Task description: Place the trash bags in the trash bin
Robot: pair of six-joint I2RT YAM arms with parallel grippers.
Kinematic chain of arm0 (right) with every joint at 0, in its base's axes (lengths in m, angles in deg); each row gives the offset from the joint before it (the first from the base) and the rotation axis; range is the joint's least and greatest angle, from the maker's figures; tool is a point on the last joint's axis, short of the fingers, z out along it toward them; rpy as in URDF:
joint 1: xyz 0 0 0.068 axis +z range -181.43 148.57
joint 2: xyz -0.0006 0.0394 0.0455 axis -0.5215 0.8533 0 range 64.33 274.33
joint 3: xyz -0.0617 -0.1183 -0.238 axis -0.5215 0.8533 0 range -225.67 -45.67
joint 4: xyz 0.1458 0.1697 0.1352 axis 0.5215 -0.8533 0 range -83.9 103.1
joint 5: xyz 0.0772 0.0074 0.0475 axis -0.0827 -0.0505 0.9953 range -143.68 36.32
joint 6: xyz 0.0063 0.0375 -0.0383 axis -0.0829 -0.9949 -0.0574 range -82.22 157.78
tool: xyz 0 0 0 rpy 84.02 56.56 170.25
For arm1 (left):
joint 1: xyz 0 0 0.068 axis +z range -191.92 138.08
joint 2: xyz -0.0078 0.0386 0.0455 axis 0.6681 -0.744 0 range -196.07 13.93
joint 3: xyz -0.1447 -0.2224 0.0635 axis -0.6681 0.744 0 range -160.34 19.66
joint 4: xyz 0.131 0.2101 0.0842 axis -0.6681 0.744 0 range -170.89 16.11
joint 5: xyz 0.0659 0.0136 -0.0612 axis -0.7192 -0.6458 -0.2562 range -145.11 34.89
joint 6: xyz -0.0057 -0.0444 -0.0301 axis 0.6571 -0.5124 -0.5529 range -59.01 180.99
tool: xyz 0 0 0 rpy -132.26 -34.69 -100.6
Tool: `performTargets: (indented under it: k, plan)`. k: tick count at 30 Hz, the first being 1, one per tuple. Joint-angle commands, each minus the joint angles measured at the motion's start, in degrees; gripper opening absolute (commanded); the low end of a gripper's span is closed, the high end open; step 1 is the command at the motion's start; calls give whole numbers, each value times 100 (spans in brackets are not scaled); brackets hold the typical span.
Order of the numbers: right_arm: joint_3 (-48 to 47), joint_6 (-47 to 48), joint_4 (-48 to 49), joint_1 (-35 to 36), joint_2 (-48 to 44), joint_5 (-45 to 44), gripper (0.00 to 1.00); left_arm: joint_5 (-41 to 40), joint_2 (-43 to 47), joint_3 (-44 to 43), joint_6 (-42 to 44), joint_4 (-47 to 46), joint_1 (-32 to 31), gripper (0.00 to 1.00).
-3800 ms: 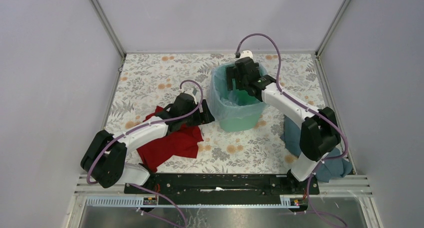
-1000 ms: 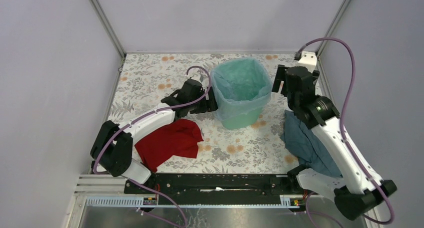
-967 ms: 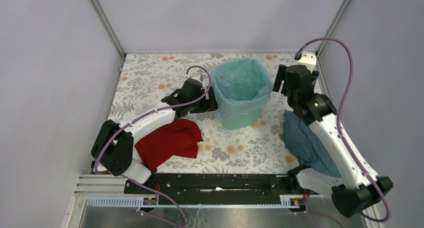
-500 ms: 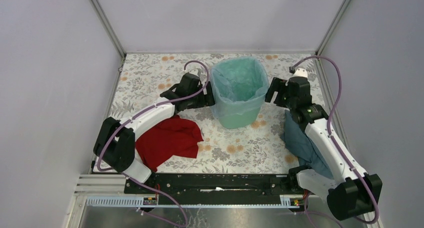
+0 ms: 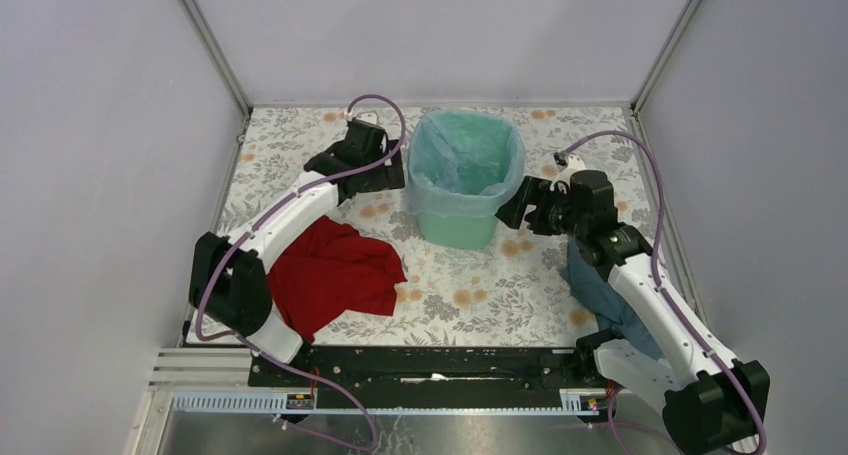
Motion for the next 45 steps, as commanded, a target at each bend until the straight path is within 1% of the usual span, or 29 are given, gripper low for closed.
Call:
performTargets:
  k: [1,2,4,5,6,8,9,10,12,14,15,16,17,19,21,23,25,26,28,30,31,33,36,38,40,41,43,45]
  plan:
    - [13,287,-339,26,-476,-565,91,-591,805,48,328,601,171,99]
    - [20,272,-485,26,-554,-1033,91,-558,946,136,341,622,220,99]
    - [-41,2,-797,-34,-598,-2068,97,-334,1171,291,323,647,372,99]
    - [-81,-146,-851,-149,-577,-2206,98,6,1264,352,235,633,523,99]
    - [-111,-262,-793,-331,-522,-1958,98,567,1344,428,100,522,785,99]
    - [-158,-465,-444,-716,-305,-1438,97,1973,1462,736,-244,15,1359,99]
    - [-162,-530,-263,-936,-163,-1196,96,2465,1460,855,-417,-219,1556,99]
    - [-159,-557,-31,-1147,-8,-946,96,2791,1423,907,-567,-401,1657,99]
    - [-71,-598,615,-1525,277,-341,96,3127,1309,899,-758,-622,1678,99]
    - [-51,-668,1156,-1696,637,187,97,3410,1194,994,-992,-952,1679,99]
    - [-111,-694,1316,-1704,856,362,96,3543,1111,1051,-1095,-1087,1679,99]
    - [-157,-699,1416,-1705,1055,637,92,3651,1035,1092,-1182,-1206,1671,99]
    - [-162,-712,1791,-1706,1249,929,89,3760,950,1152,-1265,-1329,1674,98]
    - [-31,-954,2473,-1706,1590,1375,86,3911,829,1301,-1414,-1568,1664,97]
    - [49,-1072,2877,-1706,2008,1612,78,3967,757,1429,-1502,-1740,1648,97]
    - [94,-1048,3022,-1706,2346,1701,74,3966,752,1499,-1516,-1782,1599,97]
    - [249,-1175,3460,-1706,2701,1872,68,3908,775,1552,-1469,-1782,1532,97]
    - [326,-1299,3689,-1706,2905,1961,62,3902,780,1576,-1454,-1777,1501,97]
    - [425,-1577,4161,-1706,3362,2287,46,3898,780,1631,-1442,-1783,1450,97]
    - [547,-1879,4603,-1698,3675,2519,32,3828,779,1684,-1429,-1782,1369,97]
    - [660,-1984,4729,-1698,3713,2521,28,3780,777,1708,-1420,-1786,1293,97]
    - [787,-1954,4566,-1699,3606,2319,26,3705,723,1710,-1408,-1787,1198,97]
    - [576,-1460,3725,-1691,3372,2014,28,3685,615,1674,-1415,-1822,1091,96]
    - [357,-1079,3137,-1680,3231,1936,32,3652,586,1643,-1403,-1828,1078,96]
    - [142,-744,2426,-1679,3010,1627,41,3577,617,1629,-1362,-1802,1079,96]
    - [48,-596,2084,-1684,2880,1453,48,3509,660,1617,-1324,-1761,1077,96]
    - [-95,-340,1386,-1675,2579,1093,59,3383,742,1631,-1258,-1691,1072,96]
    - [-148,-186,889,-1664,2169,745,69,3313,797,1659,-1196,-1633,1072,97]
